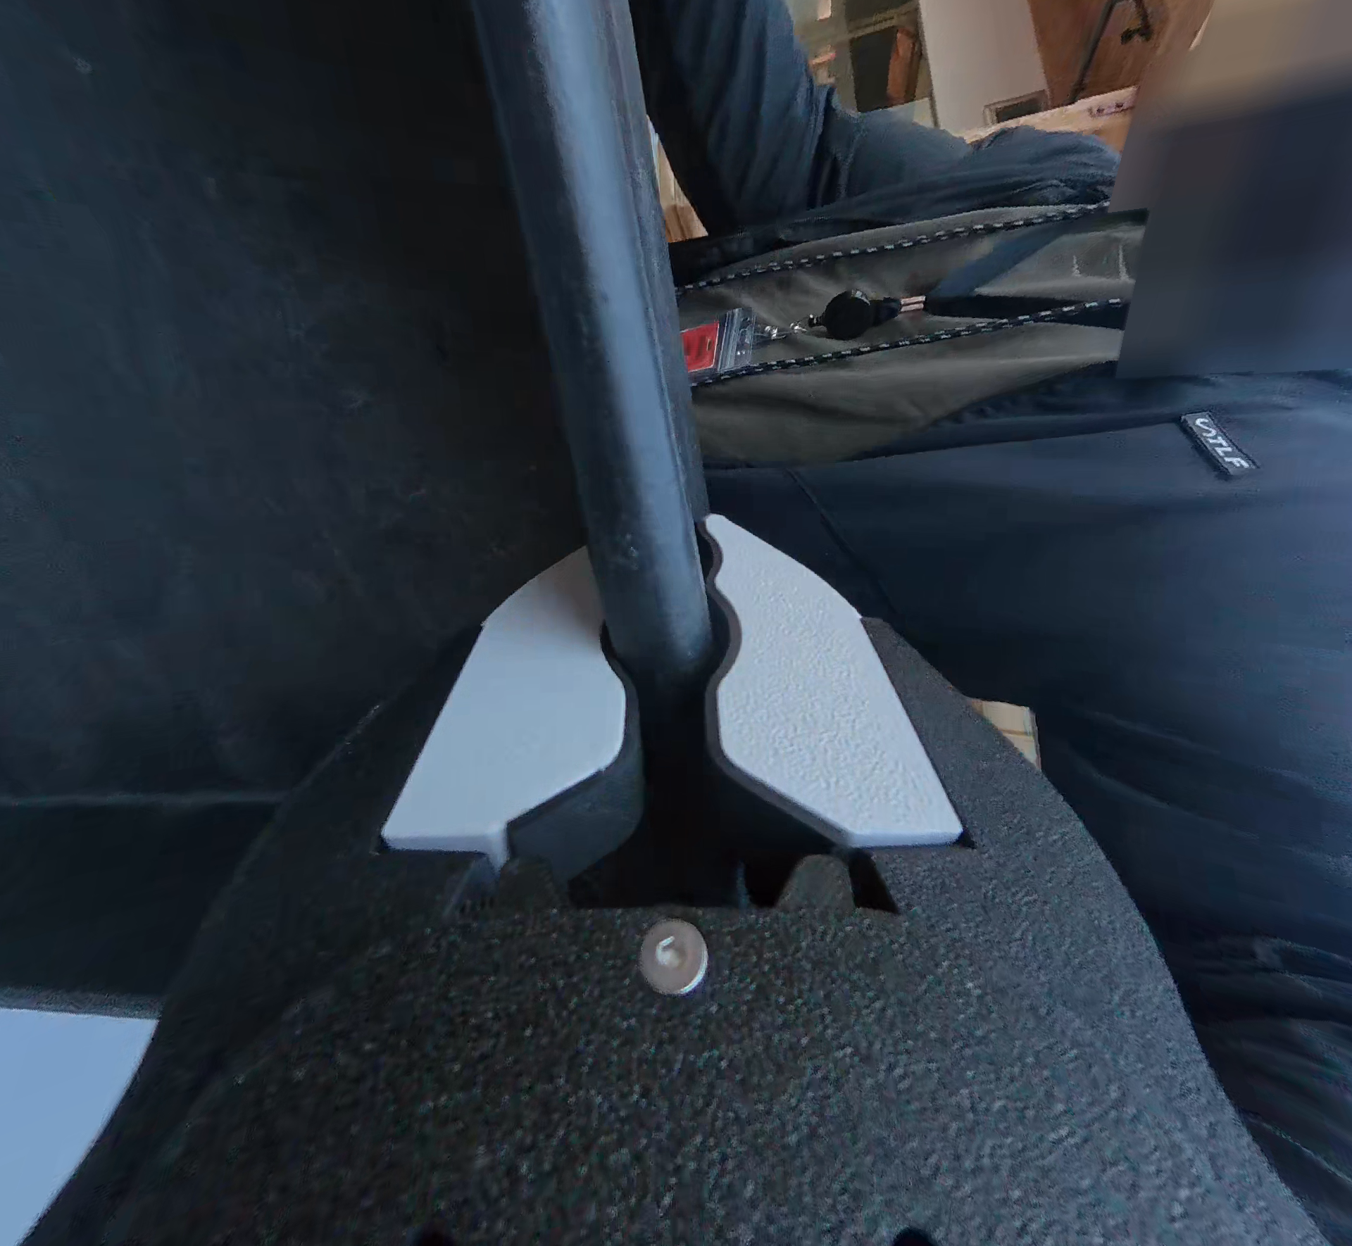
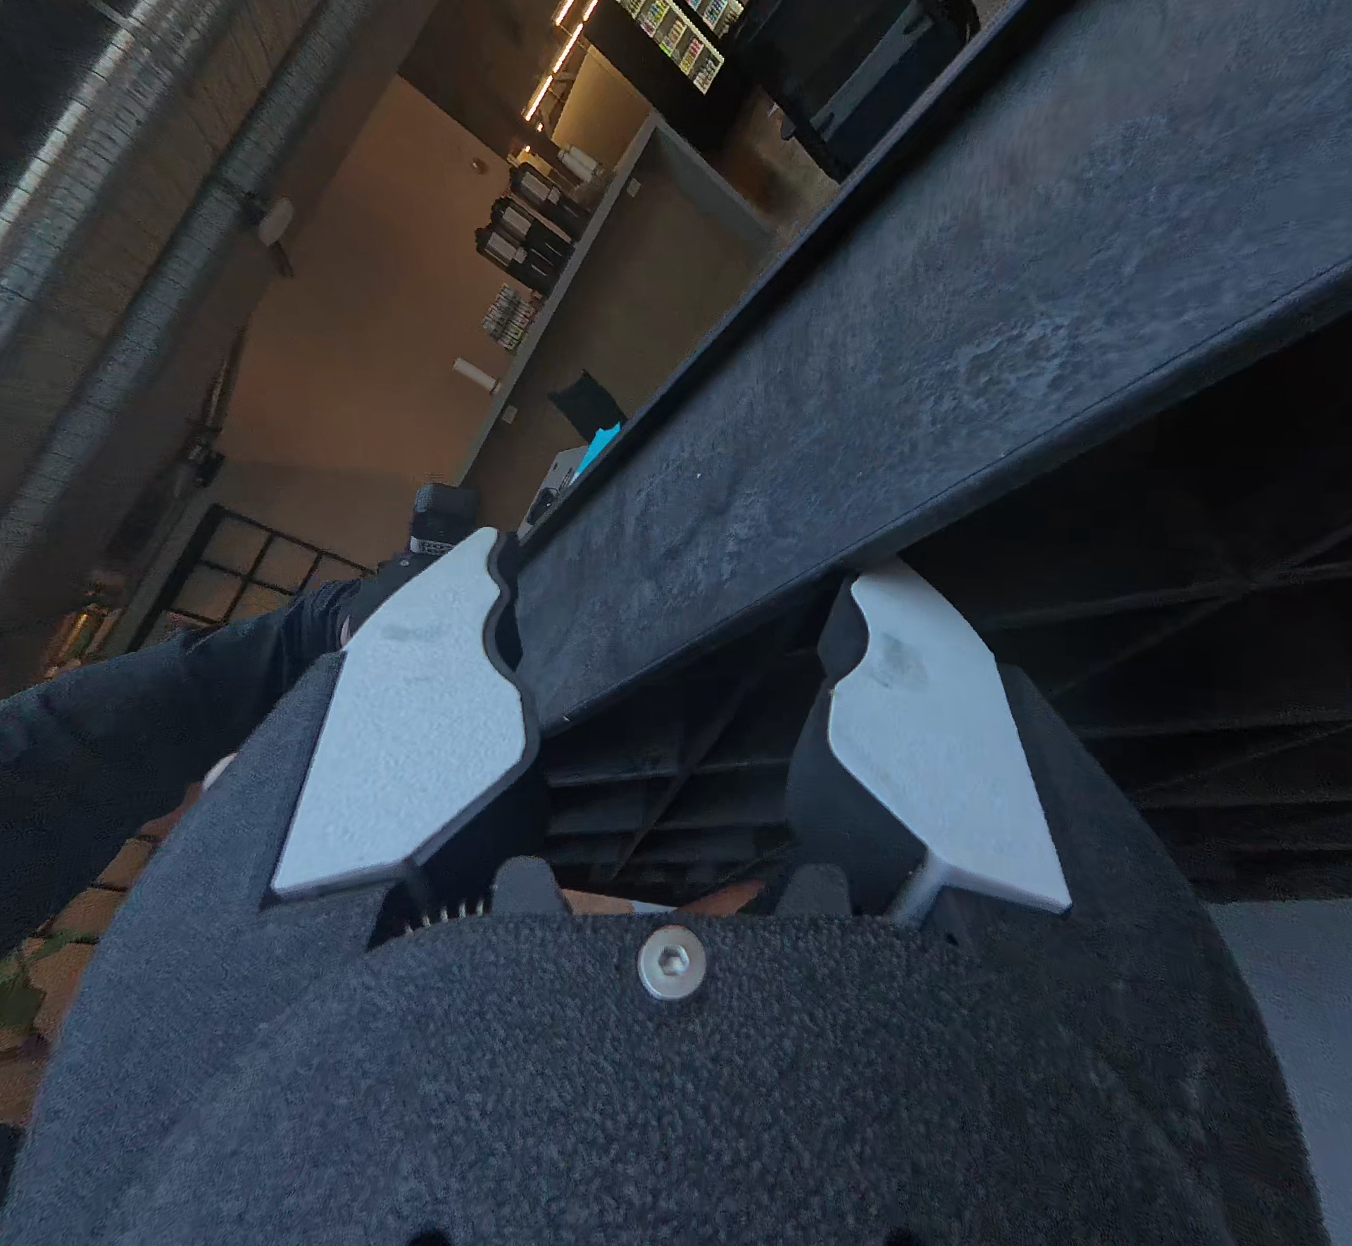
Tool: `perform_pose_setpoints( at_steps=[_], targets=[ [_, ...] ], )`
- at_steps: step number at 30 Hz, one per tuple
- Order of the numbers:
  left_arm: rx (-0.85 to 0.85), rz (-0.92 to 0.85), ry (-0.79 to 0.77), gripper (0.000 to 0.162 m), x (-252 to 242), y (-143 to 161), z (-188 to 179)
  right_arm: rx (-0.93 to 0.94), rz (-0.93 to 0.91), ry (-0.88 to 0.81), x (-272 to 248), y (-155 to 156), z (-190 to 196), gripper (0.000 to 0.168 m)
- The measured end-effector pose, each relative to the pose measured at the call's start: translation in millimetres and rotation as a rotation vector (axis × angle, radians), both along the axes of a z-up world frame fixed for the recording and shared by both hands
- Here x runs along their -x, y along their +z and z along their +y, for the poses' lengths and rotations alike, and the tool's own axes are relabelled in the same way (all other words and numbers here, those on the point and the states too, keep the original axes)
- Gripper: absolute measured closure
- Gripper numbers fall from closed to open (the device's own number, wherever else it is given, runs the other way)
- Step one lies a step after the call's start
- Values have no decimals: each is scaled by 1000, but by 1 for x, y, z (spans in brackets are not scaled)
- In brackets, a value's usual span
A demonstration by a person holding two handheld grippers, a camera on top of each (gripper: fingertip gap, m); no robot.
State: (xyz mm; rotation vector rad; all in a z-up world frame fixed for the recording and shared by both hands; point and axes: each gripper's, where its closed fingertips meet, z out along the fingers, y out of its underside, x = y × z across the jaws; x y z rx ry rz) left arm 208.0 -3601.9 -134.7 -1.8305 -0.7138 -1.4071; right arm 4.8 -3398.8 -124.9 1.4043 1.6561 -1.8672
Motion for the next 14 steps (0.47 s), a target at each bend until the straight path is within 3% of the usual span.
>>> perform_pose_setpoints(
  at_steps=[3, 8, 12, 14],
  targets=[
    [-53, -33, 40, 148, -24, 0, 18, -53, 1, 19, -2, -3, 3, 86],
    [-173, -23, 93, 142, -57, 5, 54, 15, 10, -6, -8, -4, 15, 92],
    [-256, -35, 145, 132, -53, 8, 54, 136, -25, -2, -15, -5, 16, 96],
    [-240, -30, 180, 120, -39, 3, 49, 154, -11, -40, -20, -5, 20, 98]
  ],
)
